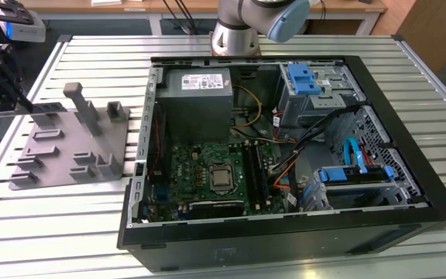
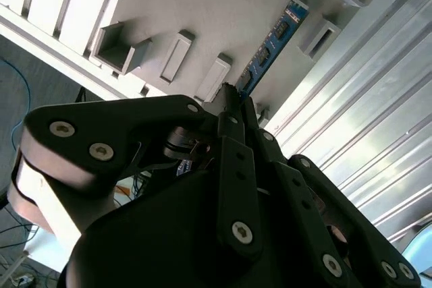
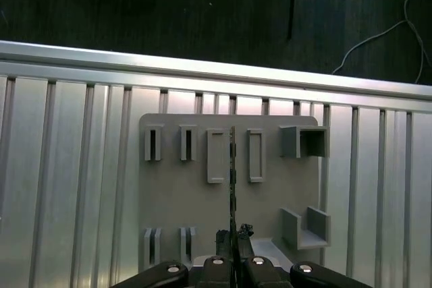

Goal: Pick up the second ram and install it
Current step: 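Pick up the second ram and move it above second insertion slot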

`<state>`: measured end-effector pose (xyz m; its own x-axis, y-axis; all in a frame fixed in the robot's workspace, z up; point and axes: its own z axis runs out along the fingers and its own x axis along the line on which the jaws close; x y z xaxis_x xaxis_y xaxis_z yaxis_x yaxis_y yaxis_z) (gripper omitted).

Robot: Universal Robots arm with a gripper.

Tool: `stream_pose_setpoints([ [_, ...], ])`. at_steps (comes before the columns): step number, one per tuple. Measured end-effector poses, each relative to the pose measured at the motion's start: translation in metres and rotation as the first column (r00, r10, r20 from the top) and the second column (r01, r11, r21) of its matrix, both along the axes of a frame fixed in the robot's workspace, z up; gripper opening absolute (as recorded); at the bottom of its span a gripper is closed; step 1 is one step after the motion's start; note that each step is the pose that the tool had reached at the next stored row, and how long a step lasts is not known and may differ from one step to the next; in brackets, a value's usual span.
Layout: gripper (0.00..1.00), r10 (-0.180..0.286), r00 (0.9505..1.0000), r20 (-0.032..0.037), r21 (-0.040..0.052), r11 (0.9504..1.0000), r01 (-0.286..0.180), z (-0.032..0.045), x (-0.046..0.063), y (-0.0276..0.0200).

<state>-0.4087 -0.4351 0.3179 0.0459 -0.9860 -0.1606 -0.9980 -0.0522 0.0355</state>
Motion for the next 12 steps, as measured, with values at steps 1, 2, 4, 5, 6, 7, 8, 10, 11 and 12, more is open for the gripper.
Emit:
stream_pose_setpoints([
  [1, 0.14, 0.0, 1.0, 0.0, 0.0011, 1.0, 0.0, 0.0011, 0.0, 0.0],
  [2, 0.14, 0.0, 1.0, 0.0, 0.0021, 1.0, 0.0, 0.0022, 0.0, 0.0],
  [4, 0.14, 0.0, 1.0, 0.0, 0.0041, 1.0, 0.0, 0.0044, 0.0, 0.0],
  [5, 0.14, 0.0, 1.0, 0.0, 0.0051, 1.0, 0.0, 0.0054, 0.0, 0.0],
  [6, 0.14, 0.0, 1.0, 0.0, 0.0062, 1.0, 0.0, 0.0065, 0.0, 0.0],
  [7, 0.14, 0.0, 1.0, 0.0, 0.0072, 1.0, 0.0, 0.0075, 0.0, 0.0],
  [8, 0.14, 0.0, 1.0, 0.0, 0.0081, 1.0, 0.0, 0.0085, 0.0, 0.0],
  [10, 0.14, 0.0, 1.0, -0.0001, 0.01, 1.0, 0.0, 0.0107, 0.0, 0.0],
  [11, 0.14, 0.0, 1.0, 0.0, 0.011, 0.9999, 0.0, 0.0116, 0.0, 0.0],
  [12, 0.14, 0.0, 1.0, 0.0, 0.0121, 0.9999, 0.0, 0.0126, 0.0, 0.0],
])
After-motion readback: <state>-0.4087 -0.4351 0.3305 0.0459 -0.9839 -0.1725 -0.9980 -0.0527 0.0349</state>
